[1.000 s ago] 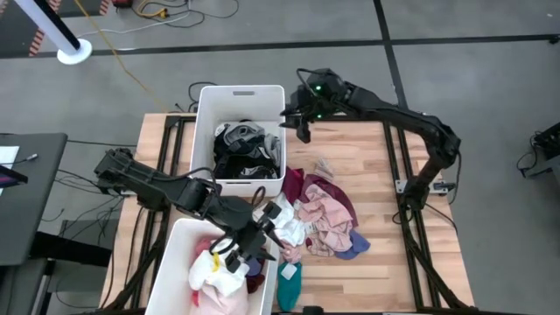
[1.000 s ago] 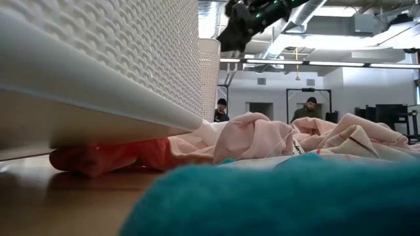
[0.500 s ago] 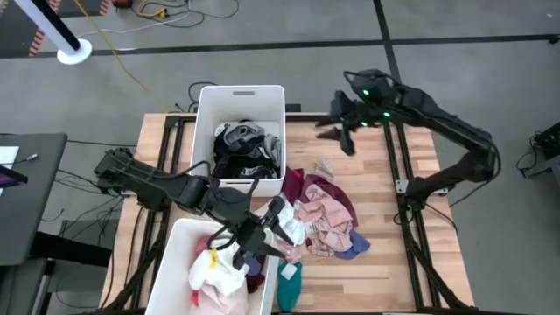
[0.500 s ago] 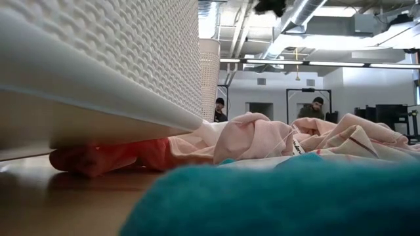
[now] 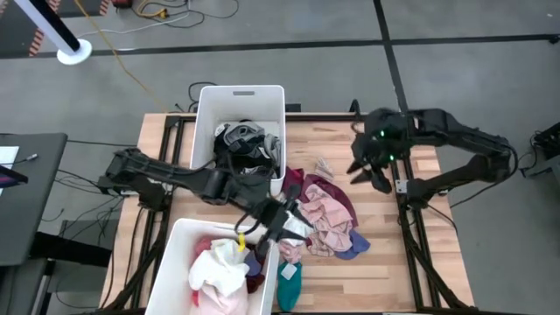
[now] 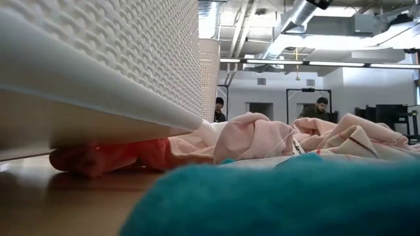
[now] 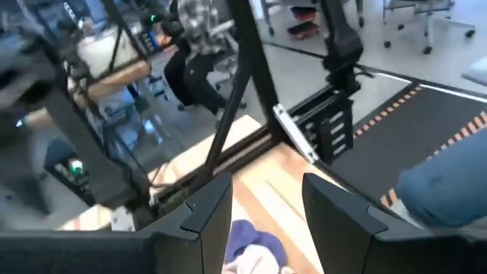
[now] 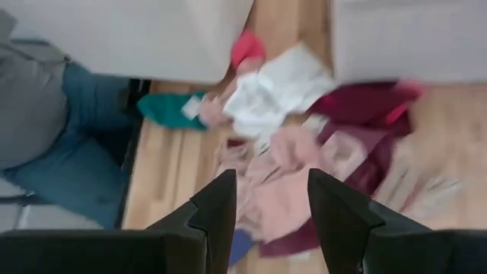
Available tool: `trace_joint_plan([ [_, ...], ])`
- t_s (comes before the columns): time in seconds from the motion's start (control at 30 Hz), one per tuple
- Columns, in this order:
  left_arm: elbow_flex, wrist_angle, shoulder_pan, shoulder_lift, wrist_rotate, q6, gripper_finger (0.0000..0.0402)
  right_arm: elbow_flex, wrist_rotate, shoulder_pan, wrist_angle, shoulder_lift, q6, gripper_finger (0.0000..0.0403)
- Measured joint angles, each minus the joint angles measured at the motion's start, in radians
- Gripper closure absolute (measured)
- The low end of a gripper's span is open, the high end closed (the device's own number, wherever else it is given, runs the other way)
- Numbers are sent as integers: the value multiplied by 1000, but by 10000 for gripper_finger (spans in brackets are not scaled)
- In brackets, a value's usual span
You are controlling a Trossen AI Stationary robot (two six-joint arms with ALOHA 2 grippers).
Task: Sort clothes
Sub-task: Put the pink underwear into the bottom white laundry bin
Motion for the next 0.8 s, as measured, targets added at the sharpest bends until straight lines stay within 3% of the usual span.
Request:
trace_joint_plan([
  [0.13,0,-6,28,33,15,-25,246,-87,46,80,9,-39,72,227],
  [0.4,1,-91,36,70,211,-3,246,-316,70,232,118,-116,217,227],
  [0.57,1,-94,30,67,212,3,246,-455,80,314,233,-139,290,227],
  [0.8,1,-137,22,68,210,-29,246,-595,209,403,356,-134,366,227],
])
